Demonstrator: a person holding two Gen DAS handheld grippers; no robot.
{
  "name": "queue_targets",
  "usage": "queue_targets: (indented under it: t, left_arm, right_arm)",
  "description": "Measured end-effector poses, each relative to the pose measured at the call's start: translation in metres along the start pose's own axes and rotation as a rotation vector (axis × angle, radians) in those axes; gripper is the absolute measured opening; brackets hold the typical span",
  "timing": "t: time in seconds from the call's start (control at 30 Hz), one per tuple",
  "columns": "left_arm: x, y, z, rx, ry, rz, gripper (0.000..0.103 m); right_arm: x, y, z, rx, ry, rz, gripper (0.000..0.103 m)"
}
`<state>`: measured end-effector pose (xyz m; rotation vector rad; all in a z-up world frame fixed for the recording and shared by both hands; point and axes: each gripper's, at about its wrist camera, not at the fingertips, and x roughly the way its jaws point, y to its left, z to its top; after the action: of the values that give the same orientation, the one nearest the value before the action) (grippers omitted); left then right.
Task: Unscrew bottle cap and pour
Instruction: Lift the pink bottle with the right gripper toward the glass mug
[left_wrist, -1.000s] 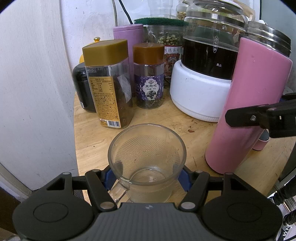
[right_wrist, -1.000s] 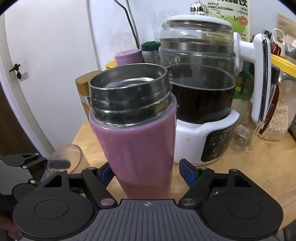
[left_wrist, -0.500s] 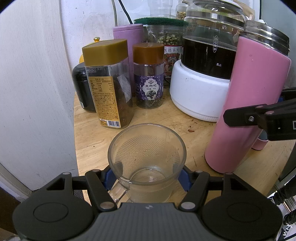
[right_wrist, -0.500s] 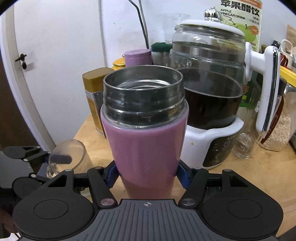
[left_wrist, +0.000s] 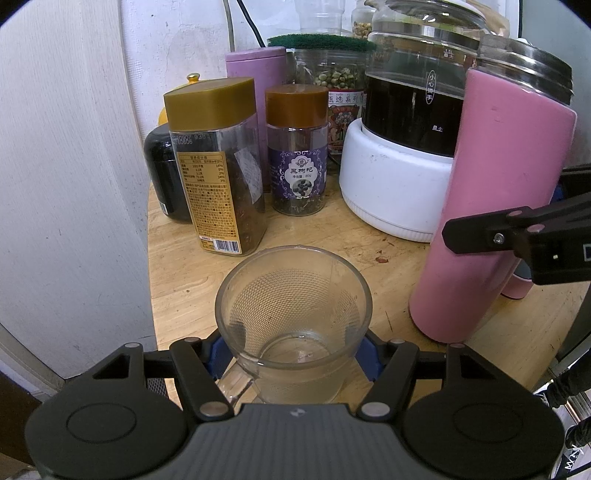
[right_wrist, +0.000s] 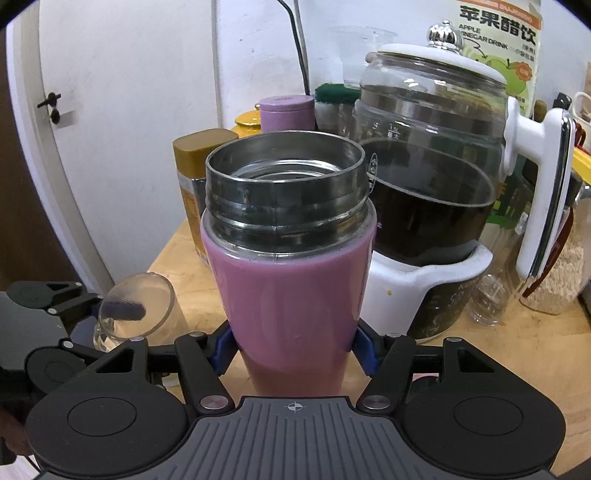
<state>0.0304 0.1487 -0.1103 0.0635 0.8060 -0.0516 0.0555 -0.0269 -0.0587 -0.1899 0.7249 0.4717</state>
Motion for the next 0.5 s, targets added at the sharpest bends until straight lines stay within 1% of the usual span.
queue_targets:
  t: [0.2, 0.5]
  left_arm:
    - [0.000, 0.004, -0.001, 0.015, -0.004, -0.011, 0.068]
    - [0.000, 0.003, -0.001, 0.031, -0.007, -0.009, 0.069]
  right_arm:
    - [-0.001, 0.001, 0.005, -0.046, 0.004, -0.013, 0.064]
    - [-0.006, 0.011, 0.013, -0.200, 0.044, -0.019, 0.064]
